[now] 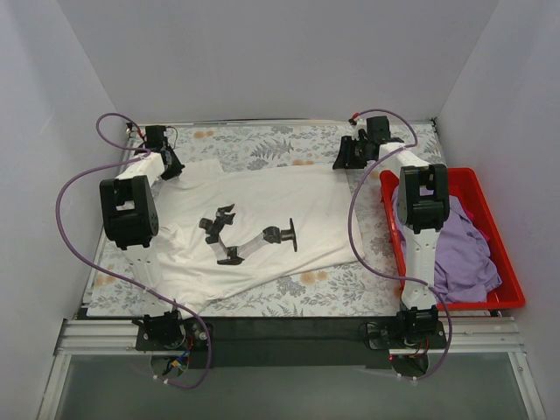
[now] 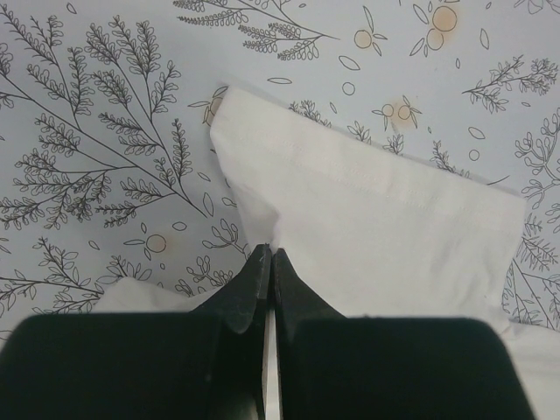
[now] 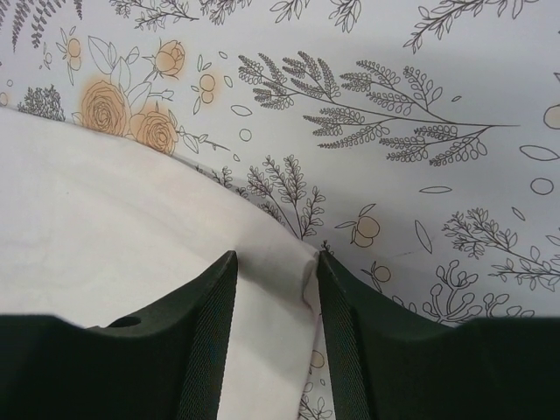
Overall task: Fold and stack the t-shirts
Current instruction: Flatten the tshirt out
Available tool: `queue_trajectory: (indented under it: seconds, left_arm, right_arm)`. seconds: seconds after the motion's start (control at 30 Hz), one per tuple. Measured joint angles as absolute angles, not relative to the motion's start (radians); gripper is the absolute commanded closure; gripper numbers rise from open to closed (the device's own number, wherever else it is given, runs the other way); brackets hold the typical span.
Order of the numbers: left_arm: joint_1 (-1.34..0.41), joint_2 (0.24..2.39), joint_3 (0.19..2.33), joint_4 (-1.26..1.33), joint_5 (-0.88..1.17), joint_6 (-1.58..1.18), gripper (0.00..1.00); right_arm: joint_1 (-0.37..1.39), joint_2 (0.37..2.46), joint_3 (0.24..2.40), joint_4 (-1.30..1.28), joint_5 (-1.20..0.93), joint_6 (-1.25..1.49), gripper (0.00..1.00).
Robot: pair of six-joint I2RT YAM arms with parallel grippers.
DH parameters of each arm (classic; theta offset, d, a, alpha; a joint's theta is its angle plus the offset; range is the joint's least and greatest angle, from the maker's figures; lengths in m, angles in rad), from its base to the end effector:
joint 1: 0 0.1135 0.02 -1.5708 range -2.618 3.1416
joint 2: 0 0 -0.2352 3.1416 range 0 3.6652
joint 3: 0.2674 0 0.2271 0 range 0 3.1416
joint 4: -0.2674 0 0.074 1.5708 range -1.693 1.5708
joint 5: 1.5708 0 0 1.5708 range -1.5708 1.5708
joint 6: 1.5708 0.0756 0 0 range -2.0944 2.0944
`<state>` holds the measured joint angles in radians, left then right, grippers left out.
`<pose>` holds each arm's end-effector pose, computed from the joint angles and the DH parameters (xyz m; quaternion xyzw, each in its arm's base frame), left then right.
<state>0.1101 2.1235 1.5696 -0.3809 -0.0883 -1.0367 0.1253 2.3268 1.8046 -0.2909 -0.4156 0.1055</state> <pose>0.4465 0.0561 0.1294 -0.5264 0.7897 -0.1021 0.2982 0.4918 0.0927 0.1234 -0.0853 0.9083 0.2321 0.3374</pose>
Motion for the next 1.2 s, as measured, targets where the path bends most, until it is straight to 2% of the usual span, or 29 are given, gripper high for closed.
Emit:
queue_trajectory:
  seconds: [0.13, 0.37, 0.47, 0.57, 0.7, 1.0, 1.2]
  left_arm:
    - [0.110, 2.123, 1.570, -0.380, -0.088, -1.036, 1.00]
    - [0.110, 2.123, 1.570, -0.380, -0.089, -1.030, 1.00]
    - [0.110, 2.123, 1.570, -0.380, -0.089, -1.026, 1.00]
    - [0.110, 2.124, 1.570, -0.380, -0.090, -1.023, 1.00]
    - [0.110, 2.126, 1.581, -0.384, -0.095, -1.016, 1.00]
    - [0.112, 2.128, 1.817, -0.398, -0.094, -1.010, 1.00]
    - [0.112, 2.085, 1.969, -0.416, -0.089, -1.015, 1.00]
  right_arm:
    - [0.125, 2.334, 1.811, -0.288, -0.427, 0.106, 0.60]
    - [0.123, 2.366, 1.847, -0.276, -0.448, 0.109, 0.67]
    - [0.122, 2.384, 1.867, -0.269, -0.459, 0.111, 0.75]
    - [0.120, 2.403, 1.885, -0.266, -0.466, 0.116, 0.90]
    - [0.117, 2.421, 1.913, -0.272, -0.478, 0.128, 0.98]
    - [0.105, 2.408, 2.019, -0.321, -0.466, 0.132, 0.99]
    - [0.084, 2.270, 2.088, -0.340, -0.444, 0.136, 0.99]
